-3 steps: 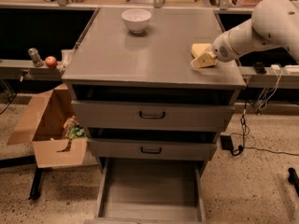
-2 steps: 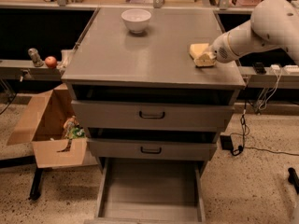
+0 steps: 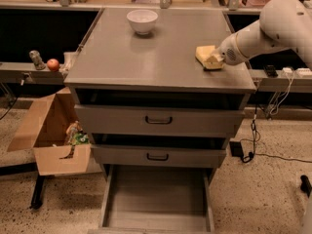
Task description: Place sponge into bottom drawer
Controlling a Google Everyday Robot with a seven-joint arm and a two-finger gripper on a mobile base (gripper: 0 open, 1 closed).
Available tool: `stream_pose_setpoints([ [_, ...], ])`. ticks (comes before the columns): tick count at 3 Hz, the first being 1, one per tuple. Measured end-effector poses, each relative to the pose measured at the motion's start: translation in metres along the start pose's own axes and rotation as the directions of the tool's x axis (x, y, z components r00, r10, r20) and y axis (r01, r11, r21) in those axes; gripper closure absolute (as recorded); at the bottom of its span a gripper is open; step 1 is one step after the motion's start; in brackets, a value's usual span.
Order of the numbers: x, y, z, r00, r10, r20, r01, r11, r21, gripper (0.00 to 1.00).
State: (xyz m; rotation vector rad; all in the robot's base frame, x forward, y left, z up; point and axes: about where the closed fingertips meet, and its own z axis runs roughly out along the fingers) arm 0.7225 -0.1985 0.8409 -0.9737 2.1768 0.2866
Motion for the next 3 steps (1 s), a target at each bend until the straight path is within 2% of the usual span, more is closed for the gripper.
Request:
stream_pose_setpoints([
  [1, -0.024, 0.016, -0.017, 0.995, -0.039, 0.092, 0.045, 0.9967, -0.068, 1.0],
  [2, -0.072, 0.046, -0.046, 0.951, -0.141, 0.276, 0.188, 0.9706, -0.15, 1.0],
  [3, -0.108, 0.069, -0.073, 0.886, -0.181, 0.426, 0.288, 0.9365, -0.2, 1.0],
])
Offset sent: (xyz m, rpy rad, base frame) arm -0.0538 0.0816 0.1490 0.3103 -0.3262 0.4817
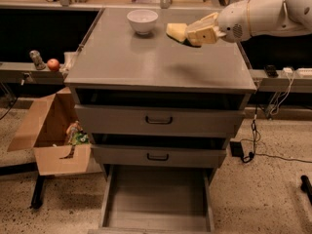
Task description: Place sponge into bottom drawer
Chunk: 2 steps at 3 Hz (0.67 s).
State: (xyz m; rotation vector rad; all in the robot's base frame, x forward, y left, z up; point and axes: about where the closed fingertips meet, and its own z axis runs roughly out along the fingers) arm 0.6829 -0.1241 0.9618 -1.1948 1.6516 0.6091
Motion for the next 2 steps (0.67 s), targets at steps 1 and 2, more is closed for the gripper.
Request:
stream_pose_setpoints([
  [1, 0.0, 0.0, 0.0, 1.0, 0.0, 0.0, 0.0, 1.0, 0.0, 1.0],
  [2, 0.002, 0.031, 0.006, 1.0, -0.026, 0.016, 0.027, 0.9923, -0.12, 1.0],
])
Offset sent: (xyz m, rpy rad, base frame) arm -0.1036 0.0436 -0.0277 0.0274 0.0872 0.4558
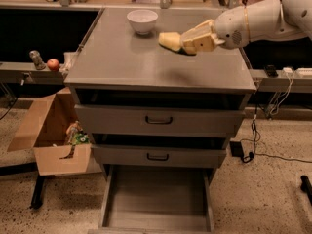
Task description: Place sponge into bottom drawer
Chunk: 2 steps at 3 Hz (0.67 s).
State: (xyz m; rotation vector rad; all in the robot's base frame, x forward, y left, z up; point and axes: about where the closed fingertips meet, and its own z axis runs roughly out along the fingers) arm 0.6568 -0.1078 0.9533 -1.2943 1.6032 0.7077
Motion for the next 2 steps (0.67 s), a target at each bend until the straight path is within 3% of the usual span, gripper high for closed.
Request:
stream_pose_setpoints([
  [1, 0.009, 0.075, 0.006, 1.0, -0.018, 0.015, 0.021, 0.9748, -0.222, 1.0],
  [2, 0.037, 0.128, 0.009, 1.0, 0.018, 0.021, -0.01, 0.9386, -0.345, 1.0],
])
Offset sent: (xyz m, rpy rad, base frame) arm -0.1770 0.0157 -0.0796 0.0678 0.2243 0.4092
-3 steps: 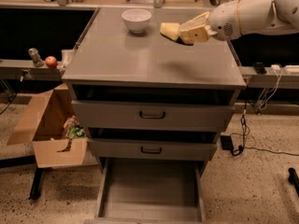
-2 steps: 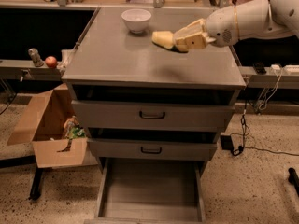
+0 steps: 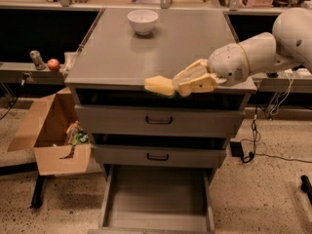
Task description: Place sponge into bottom drawer
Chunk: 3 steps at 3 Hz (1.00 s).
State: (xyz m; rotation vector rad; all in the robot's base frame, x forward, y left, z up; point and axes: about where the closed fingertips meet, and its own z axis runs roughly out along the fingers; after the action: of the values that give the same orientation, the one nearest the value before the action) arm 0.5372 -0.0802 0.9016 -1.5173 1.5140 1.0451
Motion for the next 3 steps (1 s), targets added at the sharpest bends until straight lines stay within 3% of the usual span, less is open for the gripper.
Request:
stream_pose_setpoints([
  [1, -0.001, -0.001, 0.0, 1.0, -0.001, 0.0, 0.001, 1.0, 0.001, 1.0],
  [2, 0.039, 0.007, 0.014, 0.997, 0.068, -0.033, -0.069, 0.9975, -0.014, 1.0],
  [3, 0.095, 0.028, 0.027, 0.985, 0.137, -0.104, -0.135, 0.9906, 0.021, 1.0],
])
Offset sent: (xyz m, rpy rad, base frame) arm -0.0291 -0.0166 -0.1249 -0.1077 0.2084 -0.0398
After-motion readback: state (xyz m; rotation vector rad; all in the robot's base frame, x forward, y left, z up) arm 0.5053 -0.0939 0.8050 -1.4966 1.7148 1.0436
